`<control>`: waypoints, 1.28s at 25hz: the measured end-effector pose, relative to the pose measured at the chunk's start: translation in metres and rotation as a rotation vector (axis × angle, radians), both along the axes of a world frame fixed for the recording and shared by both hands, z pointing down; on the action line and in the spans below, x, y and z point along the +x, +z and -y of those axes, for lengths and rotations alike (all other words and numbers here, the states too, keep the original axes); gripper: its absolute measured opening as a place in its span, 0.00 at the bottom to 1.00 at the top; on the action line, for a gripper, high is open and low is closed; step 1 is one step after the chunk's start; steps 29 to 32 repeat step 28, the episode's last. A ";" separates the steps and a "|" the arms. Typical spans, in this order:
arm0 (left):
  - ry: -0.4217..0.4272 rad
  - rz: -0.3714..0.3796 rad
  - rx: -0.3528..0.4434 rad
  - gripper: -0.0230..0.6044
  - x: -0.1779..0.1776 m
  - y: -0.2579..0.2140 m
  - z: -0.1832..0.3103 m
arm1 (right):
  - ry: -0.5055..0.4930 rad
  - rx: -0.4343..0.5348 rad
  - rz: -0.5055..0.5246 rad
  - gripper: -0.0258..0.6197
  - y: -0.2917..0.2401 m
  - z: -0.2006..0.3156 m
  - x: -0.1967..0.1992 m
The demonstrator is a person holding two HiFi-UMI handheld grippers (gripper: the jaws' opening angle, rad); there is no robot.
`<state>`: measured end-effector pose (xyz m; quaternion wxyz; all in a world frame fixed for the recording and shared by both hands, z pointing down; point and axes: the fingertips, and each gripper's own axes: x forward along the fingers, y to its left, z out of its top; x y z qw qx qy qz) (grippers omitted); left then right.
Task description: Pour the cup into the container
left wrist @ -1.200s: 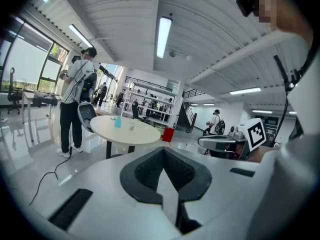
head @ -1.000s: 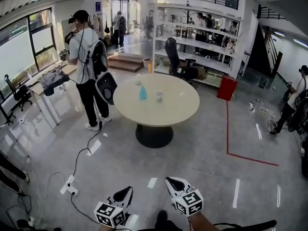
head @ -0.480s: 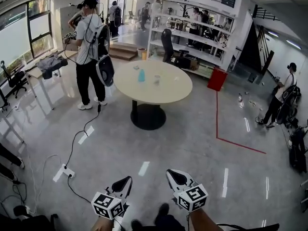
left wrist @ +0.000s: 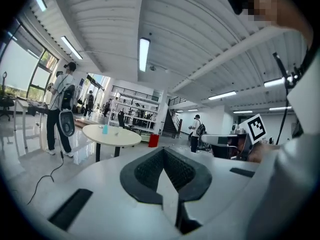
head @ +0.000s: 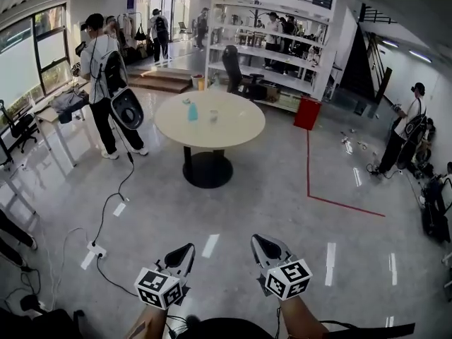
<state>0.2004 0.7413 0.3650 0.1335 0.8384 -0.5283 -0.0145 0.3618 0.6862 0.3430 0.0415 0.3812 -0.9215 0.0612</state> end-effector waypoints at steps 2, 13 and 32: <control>0.010 0.011 0.011 0.04 0.017 -0.006 -0.001 | -0.001 -0.001 0.002 0.05 -0.001 0.000 0.015; 0.020 0.034 0.010 0.04 0.056 -0.013 0.014 | -0.004 0.034 -0.025 0.05 -0.007 0.011 0.044; -0.011 0.001 0.002 0.04 0.049 -0.015 0.018 | -0.009 0.042 -0.035 0.05 -0.009 0.017 0.044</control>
